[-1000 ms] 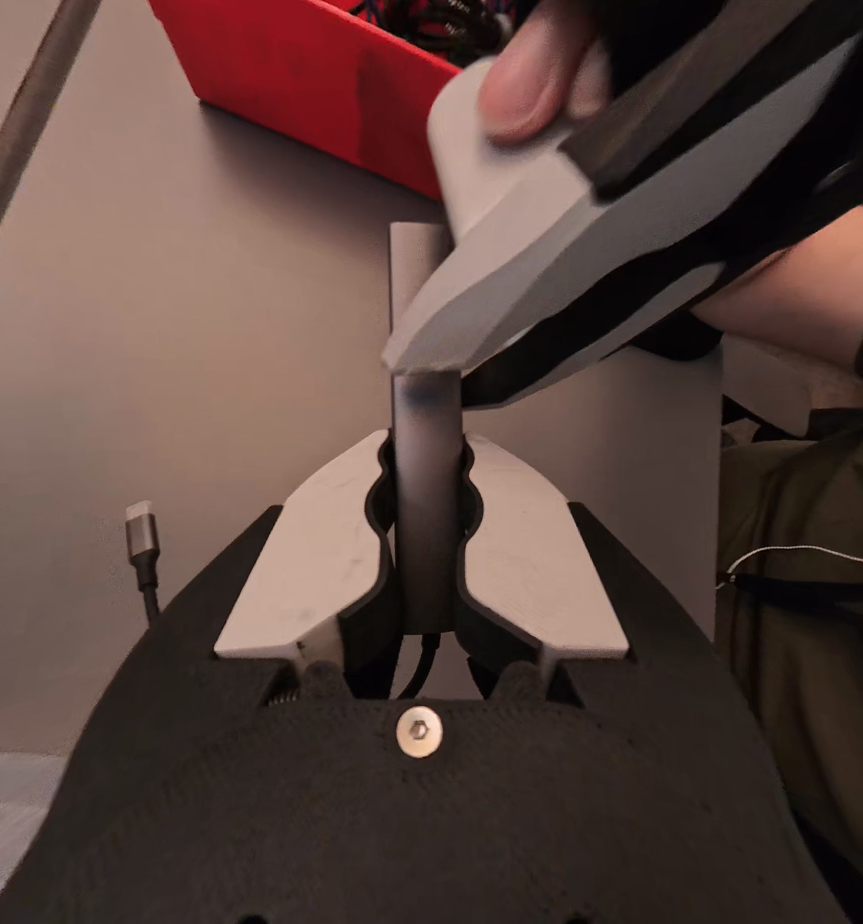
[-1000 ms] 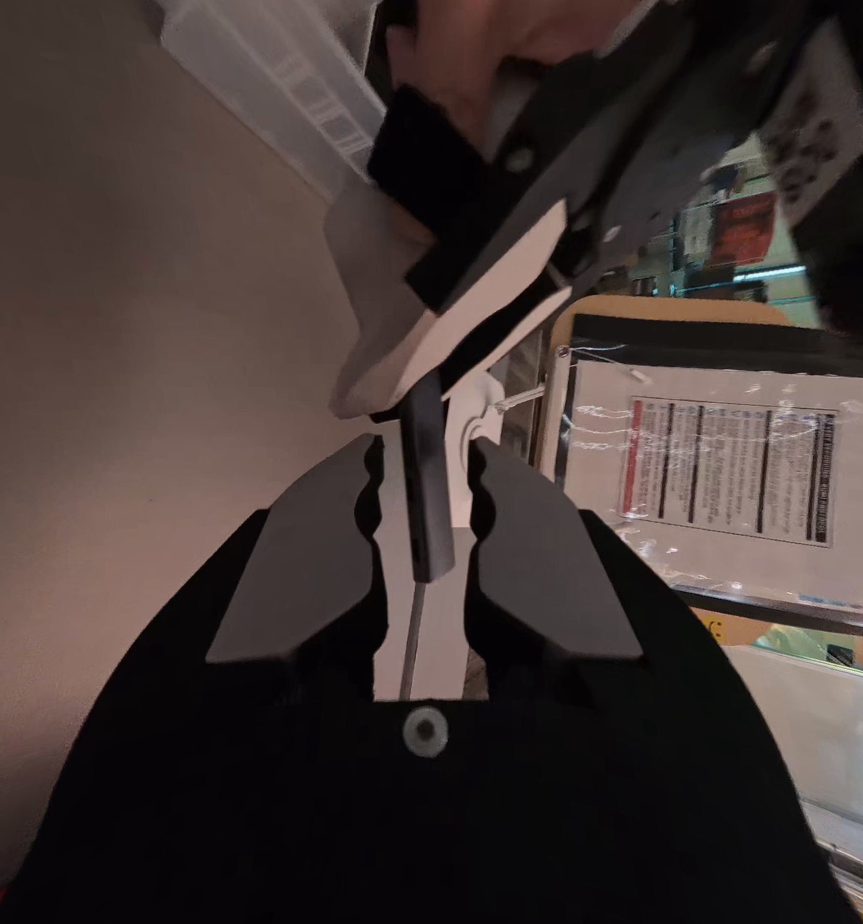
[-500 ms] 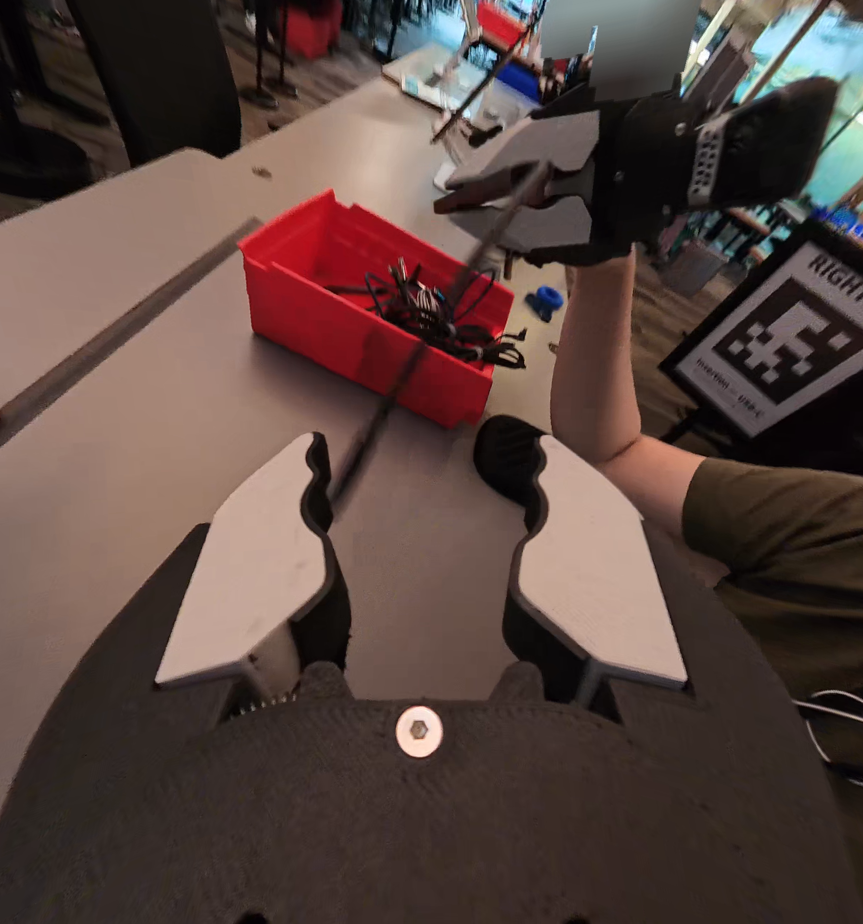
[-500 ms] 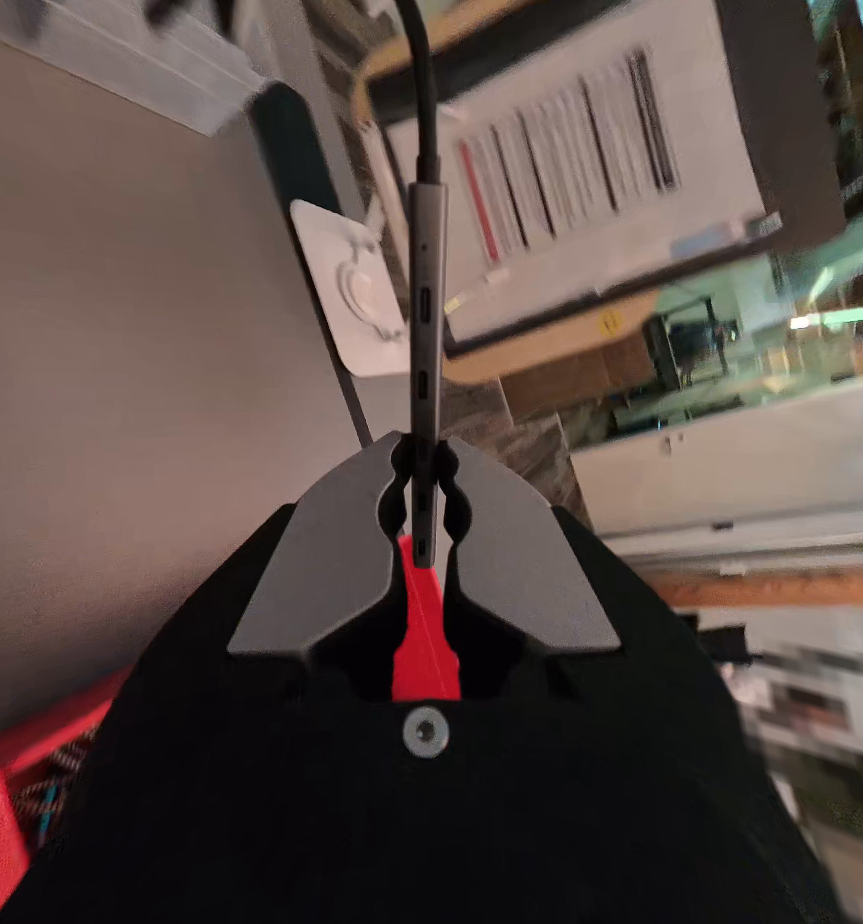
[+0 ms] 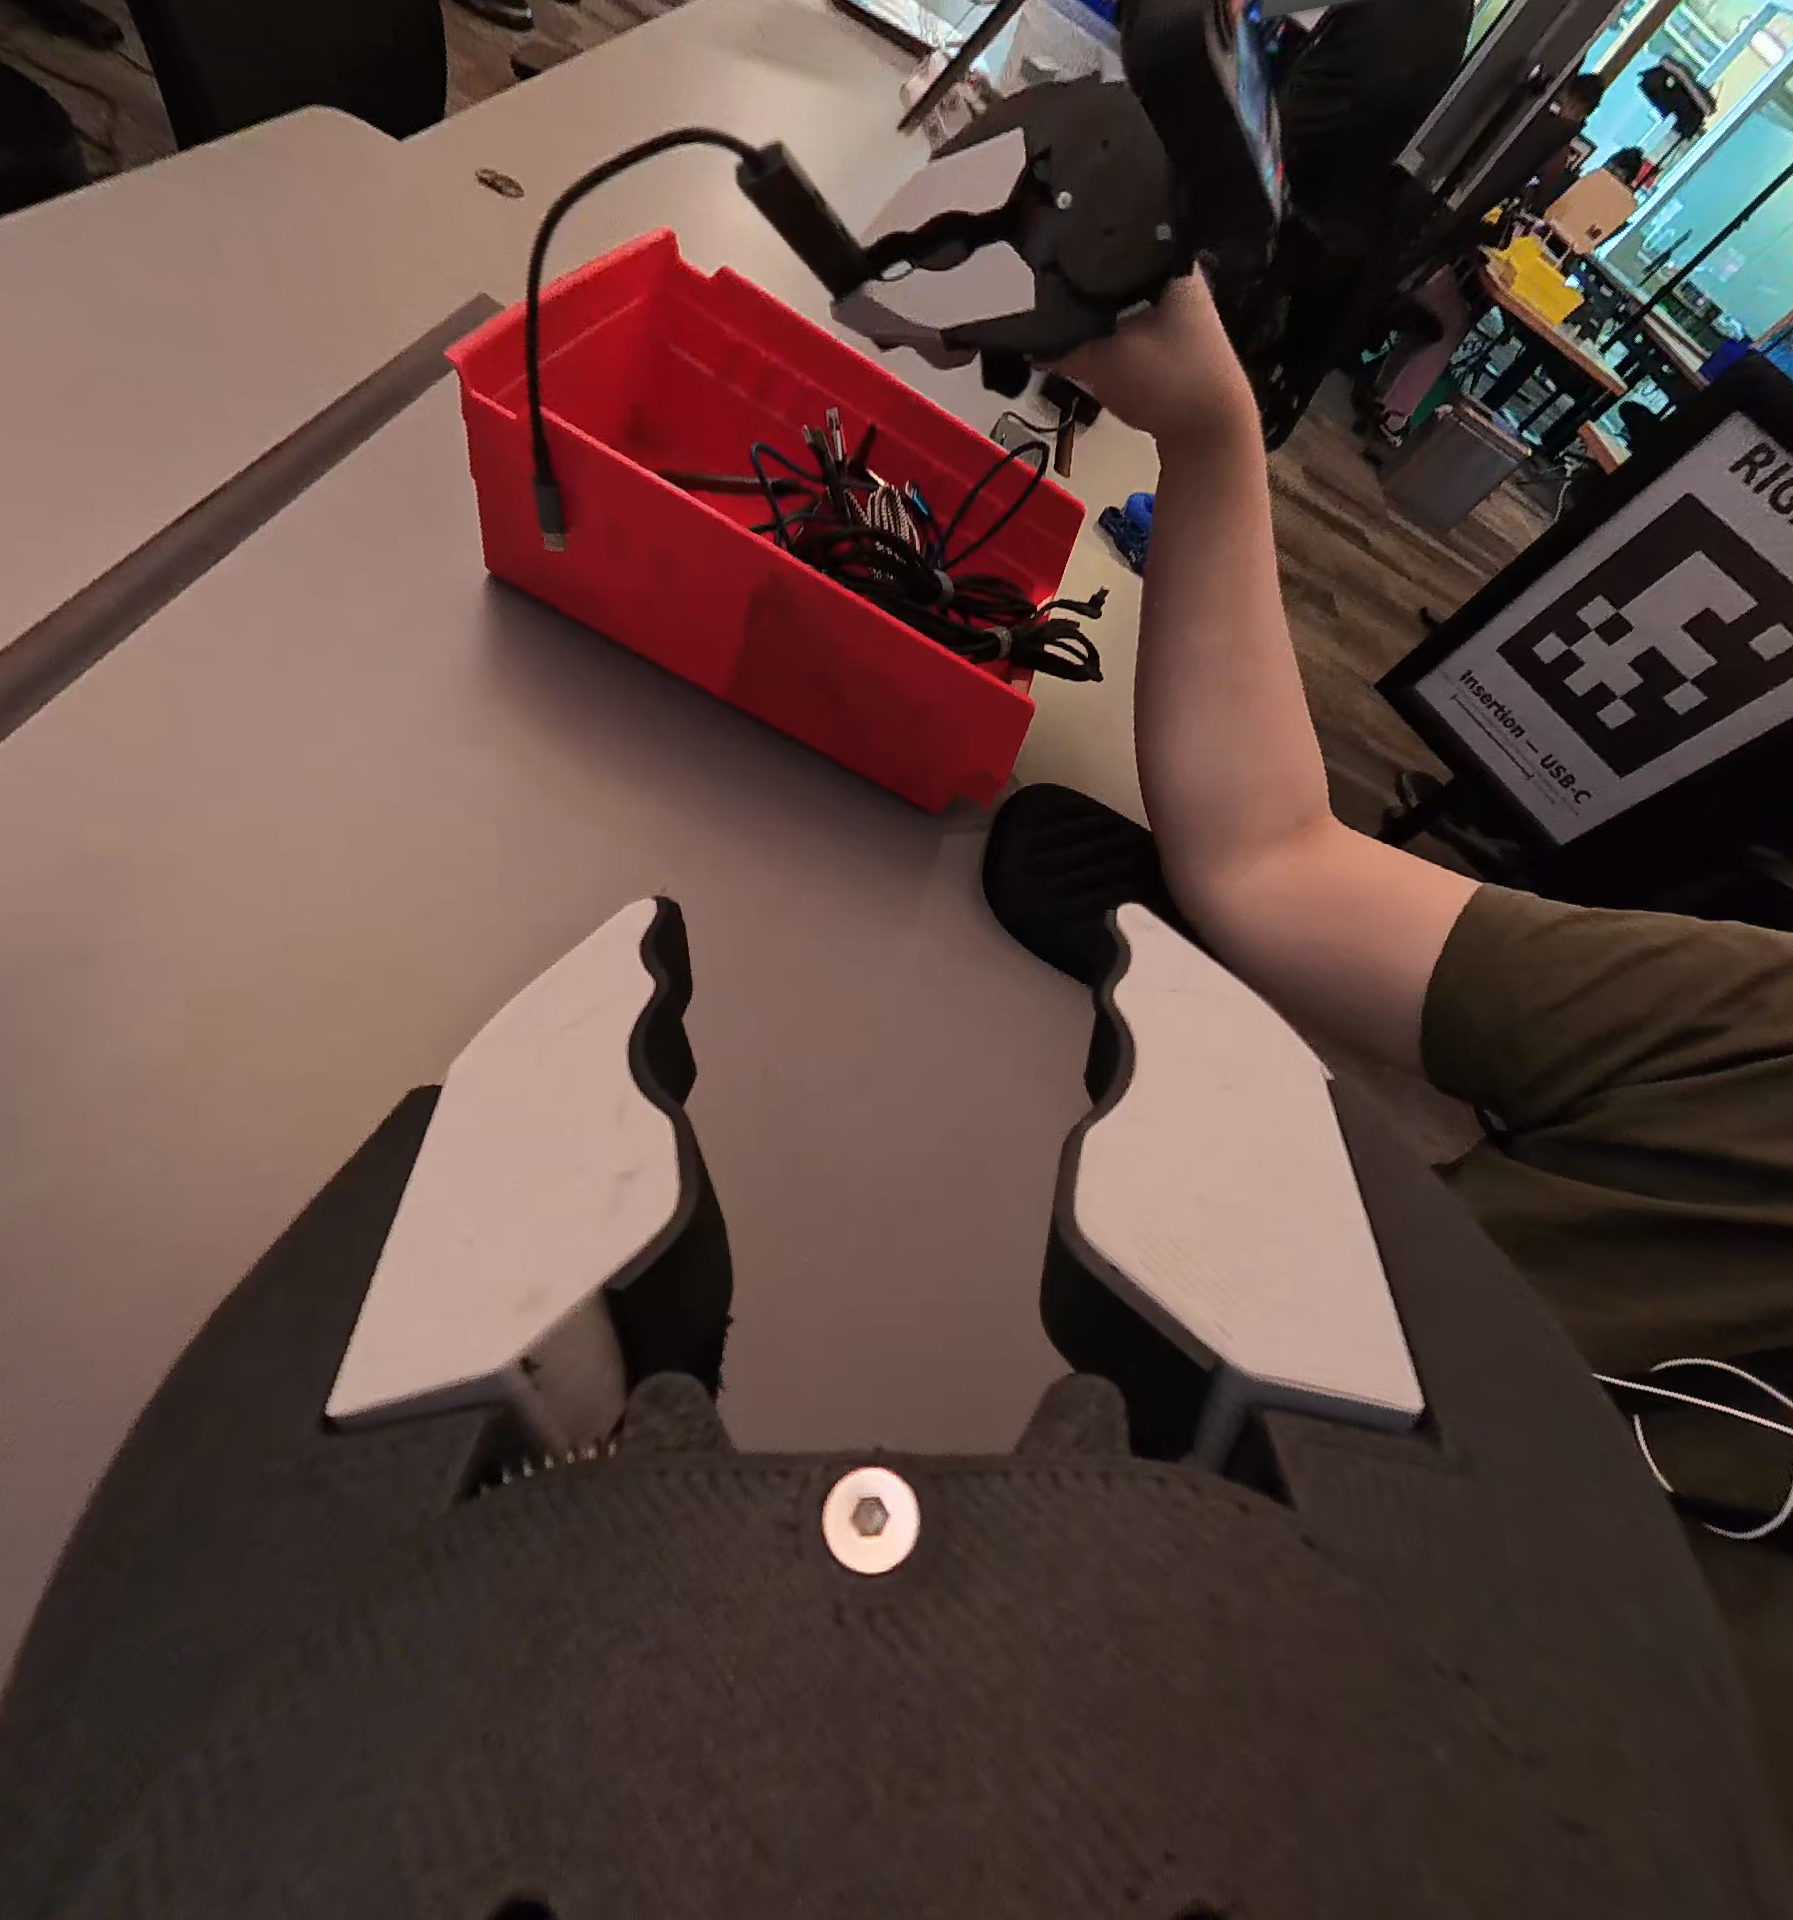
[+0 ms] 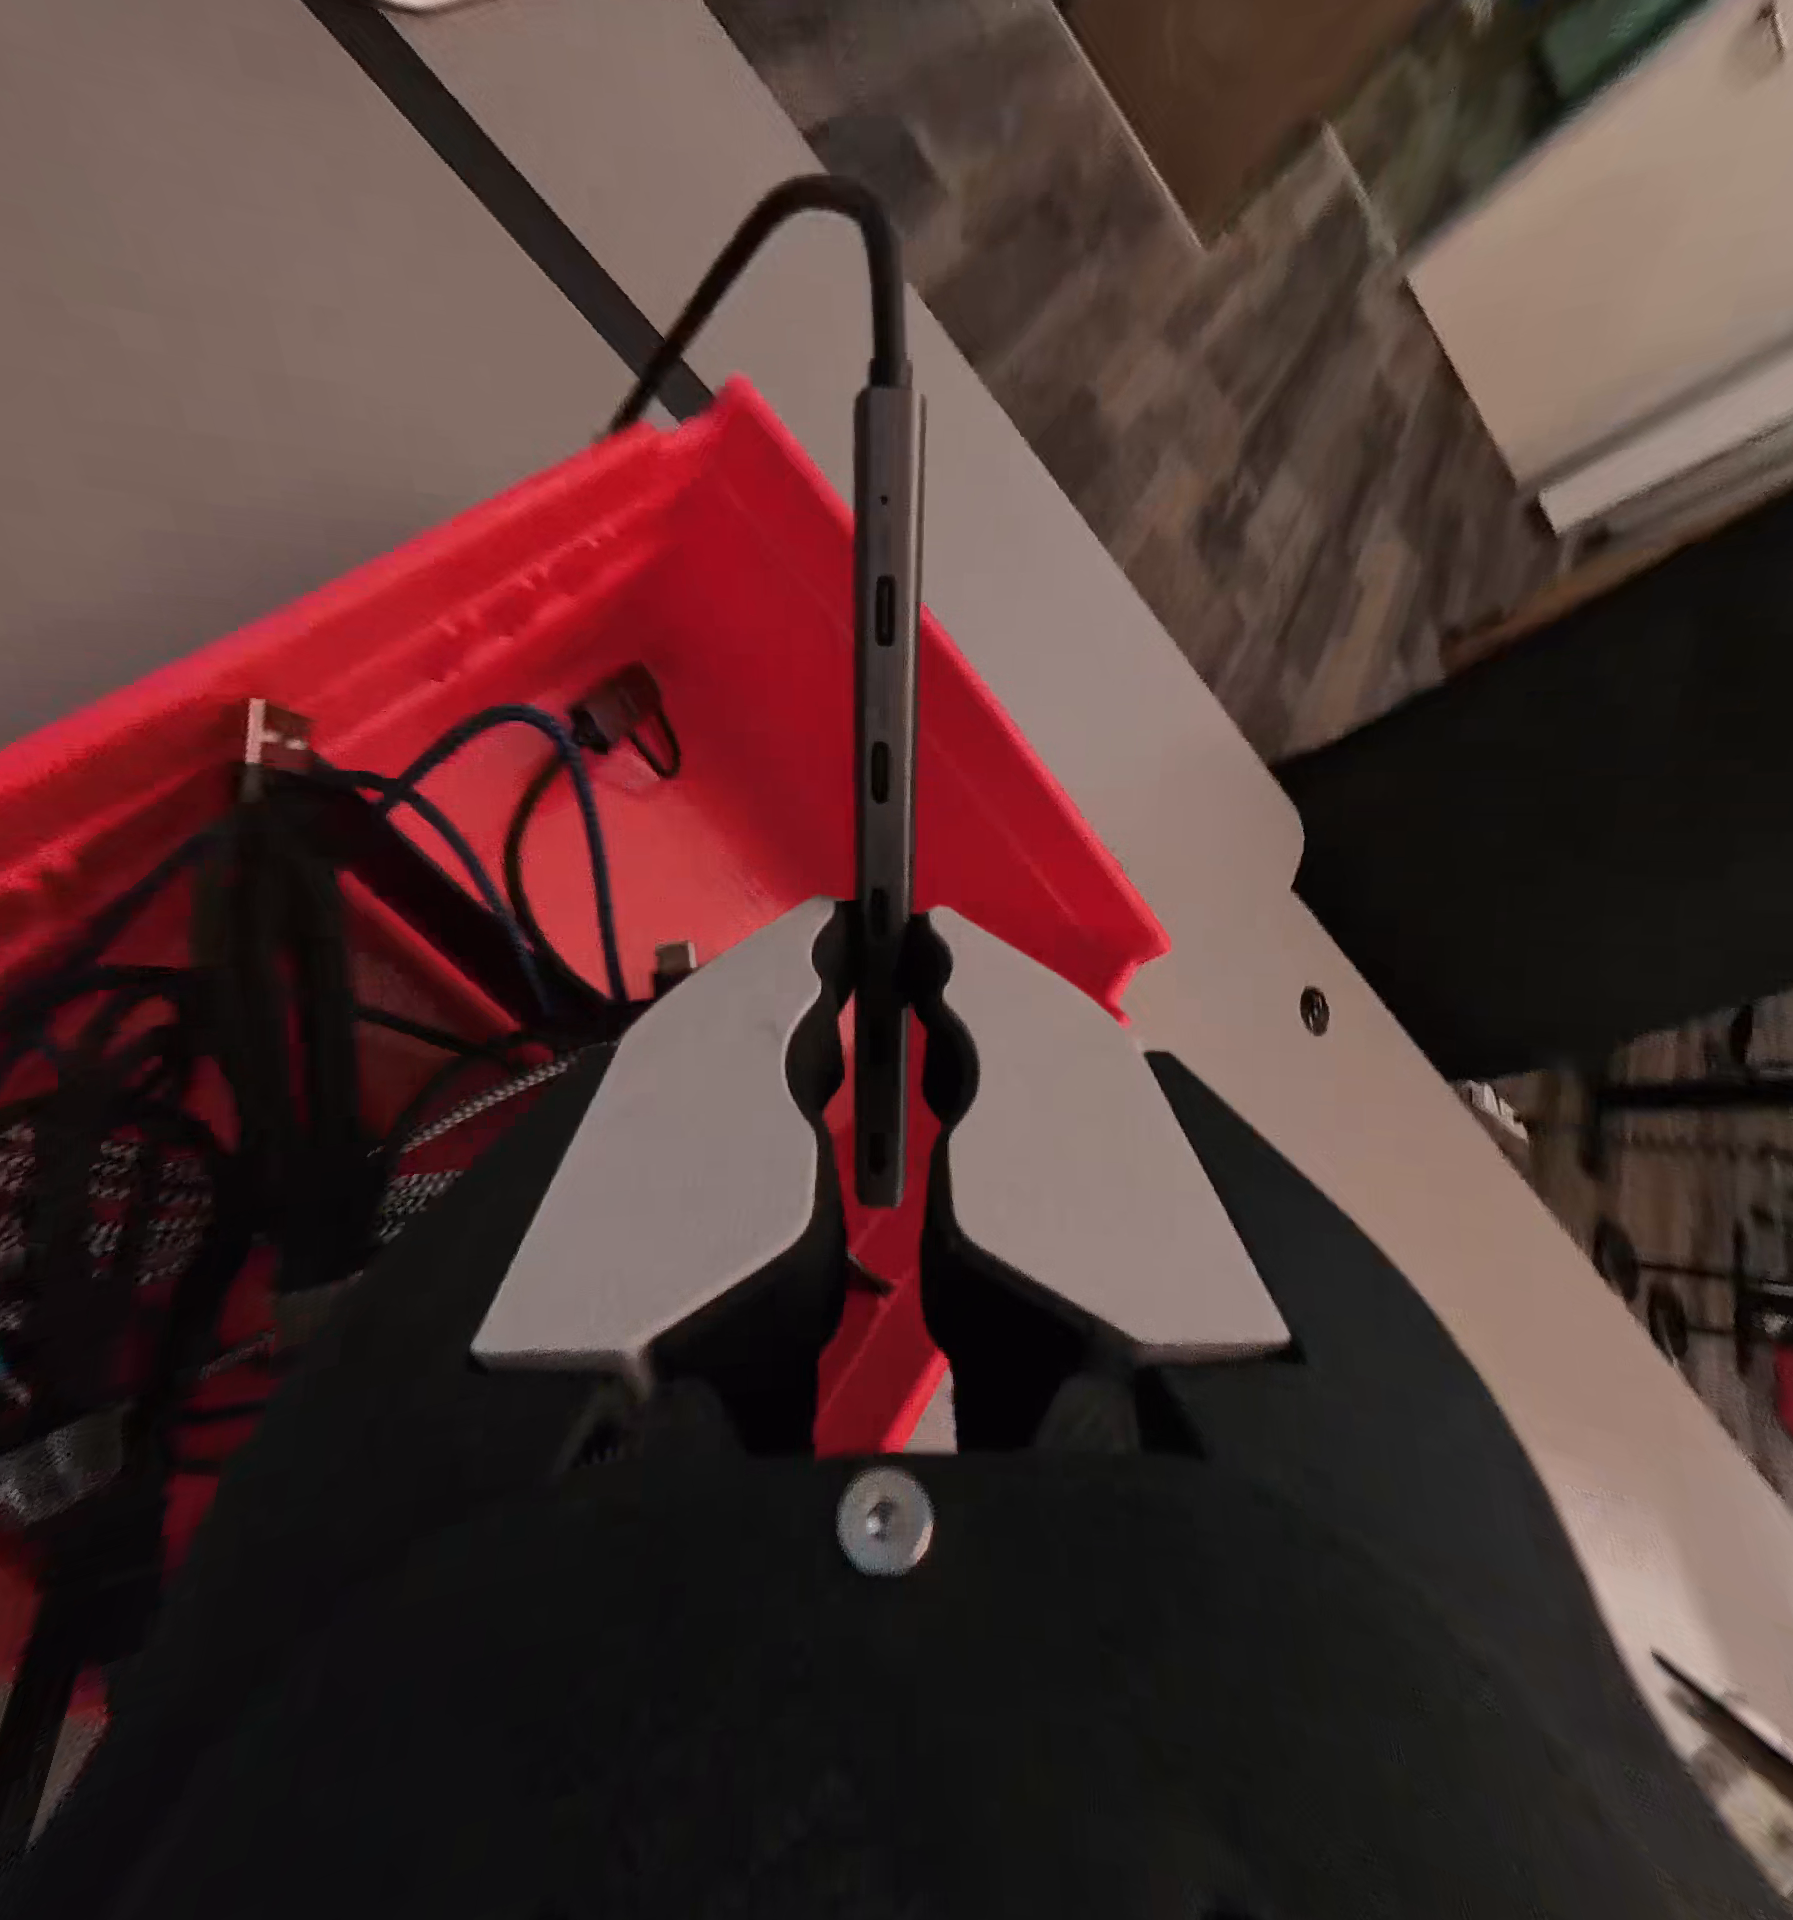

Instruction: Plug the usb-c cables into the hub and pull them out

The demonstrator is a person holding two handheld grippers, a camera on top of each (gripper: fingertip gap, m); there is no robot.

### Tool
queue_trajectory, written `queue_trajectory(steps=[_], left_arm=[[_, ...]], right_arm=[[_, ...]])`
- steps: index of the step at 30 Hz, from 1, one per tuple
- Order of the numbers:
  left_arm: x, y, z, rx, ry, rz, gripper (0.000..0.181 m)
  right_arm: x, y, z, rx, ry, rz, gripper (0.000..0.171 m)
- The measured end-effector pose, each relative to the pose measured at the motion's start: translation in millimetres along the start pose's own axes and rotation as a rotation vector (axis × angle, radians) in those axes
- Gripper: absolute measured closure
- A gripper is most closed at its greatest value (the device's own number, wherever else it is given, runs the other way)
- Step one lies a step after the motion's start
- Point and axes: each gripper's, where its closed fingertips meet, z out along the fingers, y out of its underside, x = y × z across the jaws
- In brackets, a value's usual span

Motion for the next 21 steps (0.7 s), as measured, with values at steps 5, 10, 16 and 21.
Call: queue_trajectory(steps=[5,10,16,21], left_arm=[[-3,4,3,-0.022,-0.002,-0.005,0.107],[-5,4,3,-0.019,0.000,-0.017,0.108],[-5,5,3,-0.026,-0.003,-0.016,0.109],[-9,6,0,-0.025,-0.013,-0.029,0.109]], right_arm=[[20,-26,-22,0.202,0.063,0.099,0.160],[33,-13,-39,0.194,0.113,0.143,0.161],[-8,34,20,-0.036,-0.097,0.090,0.160],[-9,52,68,-0.209,-0.057,0.122,0.159]])
